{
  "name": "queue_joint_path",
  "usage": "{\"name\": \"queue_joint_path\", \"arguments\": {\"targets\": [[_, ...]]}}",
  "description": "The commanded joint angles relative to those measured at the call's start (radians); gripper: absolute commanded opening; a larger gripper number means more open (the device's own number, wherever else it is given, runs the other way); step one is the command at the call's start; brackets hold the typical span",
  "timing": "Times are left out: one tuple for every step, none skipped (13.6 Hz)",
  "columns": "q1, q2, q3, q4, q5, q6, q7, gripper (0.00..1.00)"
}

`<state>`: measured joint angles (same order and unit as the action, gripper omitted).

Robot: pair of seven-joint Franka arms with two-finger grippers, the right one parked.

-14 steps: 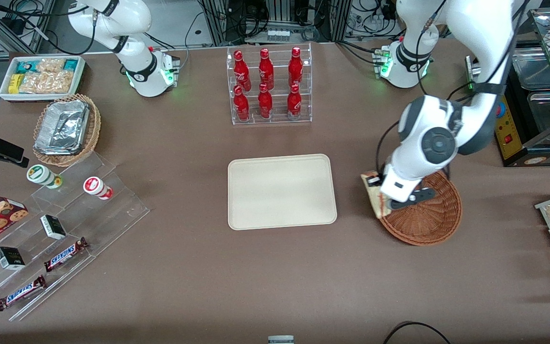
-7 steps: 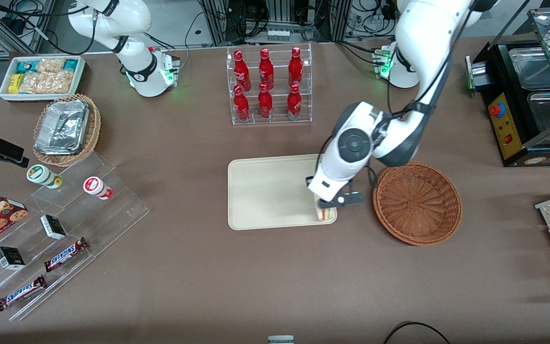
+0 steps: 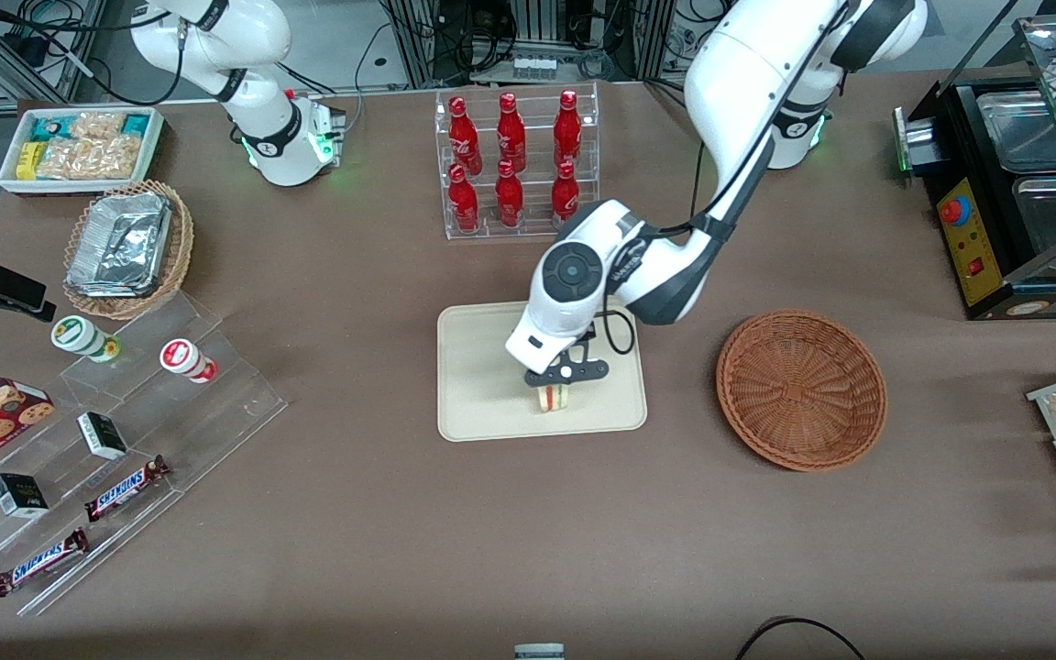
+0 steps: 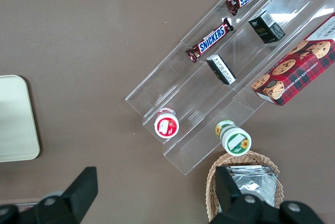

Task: Place sandwich from basket to tray
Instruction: 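Lift the sandwich and carry it with the left gripper over the tray, then lower the sandwich onto the tray and open the left gripper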

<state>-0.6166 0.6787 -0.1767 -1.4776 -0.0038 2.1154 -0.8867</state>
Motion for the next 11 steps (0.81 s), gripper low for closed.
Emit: {"name": "queue_joint_path", "arguments": {"targets": [[-0.034,0.036,0.016,0.049,0.051,-0.026,-0.086,0.0],[-0.046,0.038,0.016,0.046,0.056,-0.025,-0.093,0.0],[-0.048,0.038,0.016,0.043,0.056,-0.025,-0.098,0.0],[-0.048,0.038,0.016,0.04,0.056,-0.023,-0.104,0.0],[-0.051,0.039,0.016,0.039,0.057,-0.02,-0.112,0.0],[-0.054,0.041,0.016,0.037,0.057,-0.02,-0.123,0.0],[-0.054,0.041,0.016,0.036,0.057,-0.018,-0.126,0.0],[-0.054,0.042,0.016,0.034,0.057,-0.017,-0.127,0.0],[-0.054,0.048,0.016,0.034,0.057,-0.017,-0.135,0.0],[-0.054,0.051,0.017,0.034,0.059,-0.017,-0.138,0.0],[-0.054,0.051,0.016,0.034,0.064,-0.017,-0.138,0.0]]}}
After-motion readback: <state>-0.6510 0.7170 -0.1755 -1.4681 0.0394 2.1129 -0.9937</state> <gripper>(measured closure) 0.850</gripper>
